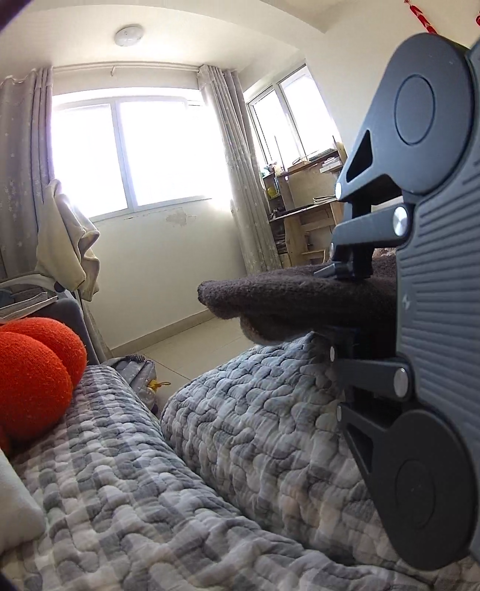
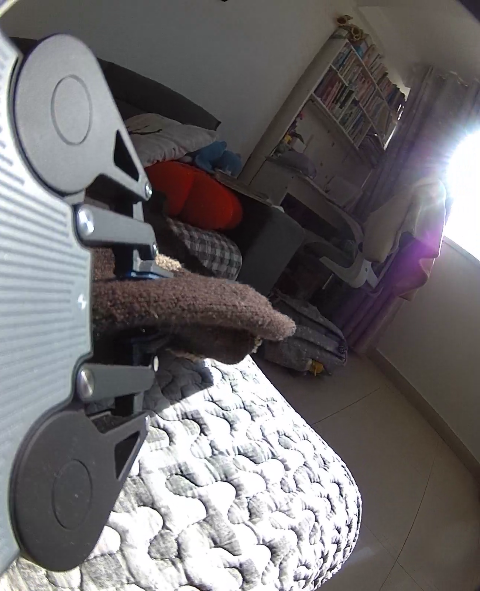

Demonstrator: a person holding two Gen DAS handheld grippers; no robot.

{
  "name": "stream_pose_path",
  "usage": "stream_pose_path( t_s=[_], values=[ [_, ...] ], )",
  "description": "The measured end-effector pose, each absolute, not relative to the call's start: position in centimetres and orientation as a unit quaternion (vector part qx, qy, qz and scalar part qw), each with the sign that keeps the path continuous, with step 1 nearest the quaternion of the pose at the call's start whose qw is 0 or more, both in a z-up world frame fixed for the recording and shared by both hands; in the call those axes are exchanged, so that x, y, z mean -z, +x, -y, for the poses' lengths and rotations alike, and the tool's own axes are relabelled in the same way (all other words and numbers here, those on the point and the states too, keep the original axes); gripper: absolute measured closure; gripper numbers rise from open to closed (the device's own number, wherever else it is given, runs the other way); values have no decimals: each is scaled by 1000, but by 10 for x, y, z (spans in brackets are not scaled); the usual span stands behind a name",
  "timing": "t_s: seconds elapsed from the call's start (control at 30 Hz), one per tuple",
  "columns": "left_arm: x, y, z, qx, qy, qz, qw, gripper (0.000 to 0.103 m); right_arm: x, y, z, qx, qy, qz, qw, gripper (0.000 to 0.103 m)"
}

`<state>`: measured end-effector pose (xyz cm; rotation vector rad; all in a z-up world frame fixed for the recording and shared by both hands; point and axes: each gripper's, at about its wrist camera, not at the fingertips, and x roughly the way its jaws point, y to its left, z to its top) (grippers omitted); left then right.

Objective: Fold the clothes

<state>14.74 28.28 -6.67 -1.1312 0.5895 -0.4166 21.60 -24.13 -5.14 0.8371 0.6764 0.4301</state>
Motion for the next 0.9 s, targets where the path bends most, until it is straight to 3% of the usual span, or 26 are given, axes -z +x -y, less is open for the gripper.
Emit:
stream_pose_path(
  t_s=[0.33,0.63,0.9],
  values=[
    [13,46,-394,112,-497,-222,831,83,14,223,136,-284,355,-336,825,77],
    [-22,-84,-509,8,-483,-177,857,83,14,221,-25,-388,324,-377,776,77],
    [-14,-193,-580,-78,-500,-159,848,83,26,194,-146,-455,286,-413,735,77]
  ],
)
